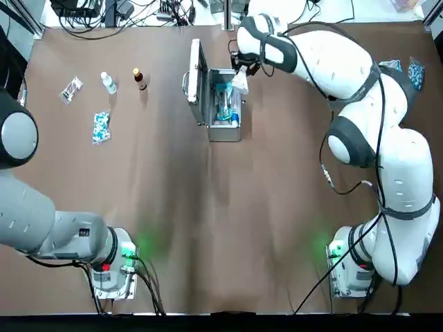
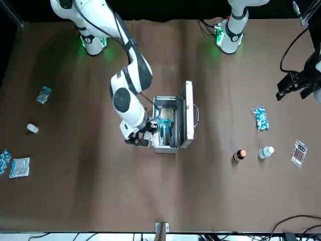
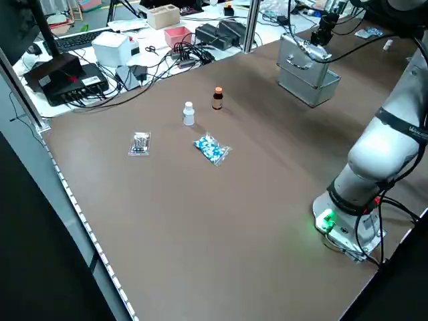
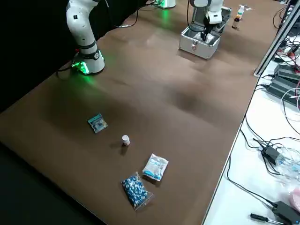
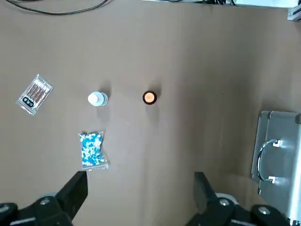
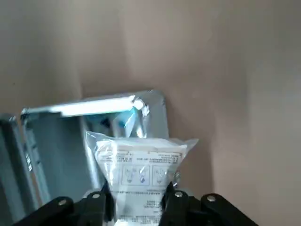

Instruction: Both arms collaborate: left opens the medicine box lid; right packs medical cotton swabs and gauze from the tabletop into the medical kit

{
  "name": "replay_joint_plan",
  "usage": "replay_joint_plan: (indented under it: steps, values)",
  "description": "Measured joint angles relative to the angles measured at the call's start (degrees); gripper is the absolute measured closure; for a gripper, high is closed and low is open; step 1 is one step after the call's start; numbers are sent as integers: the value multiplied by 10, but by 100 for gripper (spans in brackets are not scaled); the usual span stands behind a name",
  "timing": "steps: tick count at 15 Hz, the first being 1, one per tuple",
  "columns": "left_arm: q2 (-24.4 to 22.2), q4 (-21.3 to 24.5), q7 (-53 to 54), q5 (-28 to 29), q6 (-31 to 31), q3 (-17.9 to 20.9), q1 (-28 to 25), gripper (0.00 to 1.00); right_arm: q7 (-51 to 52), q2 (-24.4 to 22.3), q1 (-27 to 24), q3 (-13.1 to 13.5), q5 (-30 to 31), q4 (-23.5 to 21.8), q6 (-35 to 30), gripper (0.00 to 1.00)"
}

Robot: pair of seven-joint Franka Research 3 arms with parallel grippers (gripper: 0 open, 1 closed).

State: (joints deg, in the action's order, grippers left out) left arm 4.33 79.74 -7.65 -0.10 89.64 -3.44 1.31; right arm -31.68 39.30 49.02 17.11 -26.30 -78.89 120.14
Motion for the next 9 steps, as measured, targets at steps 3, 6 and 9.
replay_joint_plan:
  steps: [3,6,9]
  values:
    - [0,0,0,0,0,0,0,0,-2,1,20,0,-7,-2,4,44]
    - [0,0,0,0,0,0,0,0,-3,1,24,0,-7,-3,5,36]
    - [0,0,0,0,0,0,0,0,-3,1,27,0,-7,-3,5,11]
